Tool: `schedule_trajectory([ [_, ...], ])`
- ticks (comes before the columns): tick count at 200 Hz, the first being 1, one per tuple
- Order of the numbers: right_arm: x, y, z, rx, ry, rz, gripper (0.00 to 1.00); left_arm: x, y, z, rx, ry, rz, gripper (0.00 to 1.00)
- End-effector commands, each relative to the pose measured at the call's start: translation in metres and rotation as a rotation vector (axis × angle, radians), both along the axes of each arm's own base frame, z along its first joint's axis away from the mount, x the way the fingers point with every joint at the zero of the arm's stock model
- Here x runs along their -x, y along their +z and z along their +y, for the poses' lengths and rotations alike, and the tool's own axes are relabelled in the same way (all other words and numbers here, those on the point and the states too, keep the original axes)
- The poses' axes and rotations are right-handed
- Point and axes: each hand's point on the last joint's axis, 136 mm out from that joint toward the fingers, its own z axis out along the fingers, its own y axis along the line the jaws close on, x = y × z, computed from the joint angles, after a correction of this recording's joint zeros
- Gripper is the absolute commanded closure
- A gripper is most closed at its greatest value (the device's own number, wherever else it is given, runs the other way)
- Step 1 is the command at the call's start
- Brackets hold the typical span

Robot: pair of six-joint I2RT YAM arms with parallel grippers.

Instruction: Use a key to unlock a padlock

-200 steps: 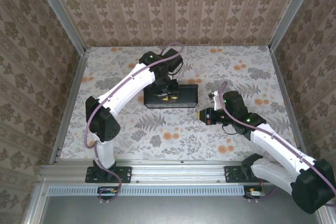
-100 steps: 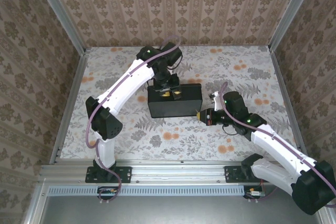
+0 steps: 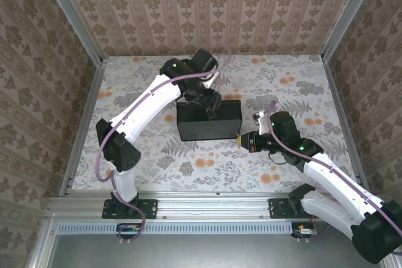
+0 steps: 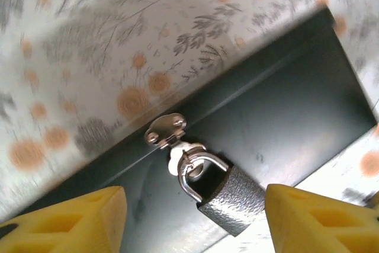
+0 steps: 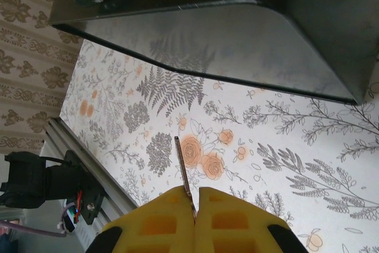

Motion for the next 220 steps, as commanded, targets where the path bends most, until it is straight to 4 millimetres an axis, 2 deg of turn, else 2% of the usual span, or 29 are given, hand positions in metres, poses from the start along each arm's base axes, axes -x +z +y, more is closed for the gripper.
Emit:
schedule_trajectory([
  [1,0.009,-0.001,-0.003,0.019,0.006,0.034,1.00,-0.003,0.034,-0.014,0.021,-0.436,-0.321,0.33],
  [23,0.011,0.002,-0.004,0.019,-0.004,0.038,1.00,0.014,0.040,-0.002,0.086,-0.722,-0.407,0.29],
  [54,0.013,0.004,-0.007,0.016,-0.039,0.051,1.00,0.047,0.071,0.024,0.259,-1.004,-0.590,0.22],
  [66,0.013,0.005,-0.008,0.005,-0.057,0.049,1.00,0.057,0.075,0.031,0.321,-1.081,-0.647,0.22],
  [86,0.013,0.009,-0.007,-0.010,-0.069,0.053,1.00,0.062,0.068,0.034,0.375,-1.144,-0.685,0.21],
  [98,0.012,0.012,-0.006,-0.005,-0.069,0.057,1.00,0.060,0.067,0.027,0.436,-1.153,-0.728,0.21],
  [120,0.013,0.018,-0.001,0.009,-0.055,0.056,1.00,0.056,0.052,0.013,0.512,-1.191,-0.633,0.21],
  [142,0.013,0.026,0.005,0.027,-0.039,0.047,1.00,0.043,0.018,0.008,0.411,-1.246,-0.554,0.22],
  [159,0.013,0.028,0.012,0.031,-0.024,0.046,1.00,0.029,0.003,0.009,0.332,-1.259,-0.555,0.22],
  [193,0.006,0.027,0.025,0.046,0.007,0.060,1.00,0.022,0.008,-0.004,0.378,-1.286,-0.595,0.22],
  [220,0.004,0.026,0.031,0.052,0.022,0.064,1.00,0.020,0.002,-0.006,0.370,-1.326,-0.542,0.23],
])
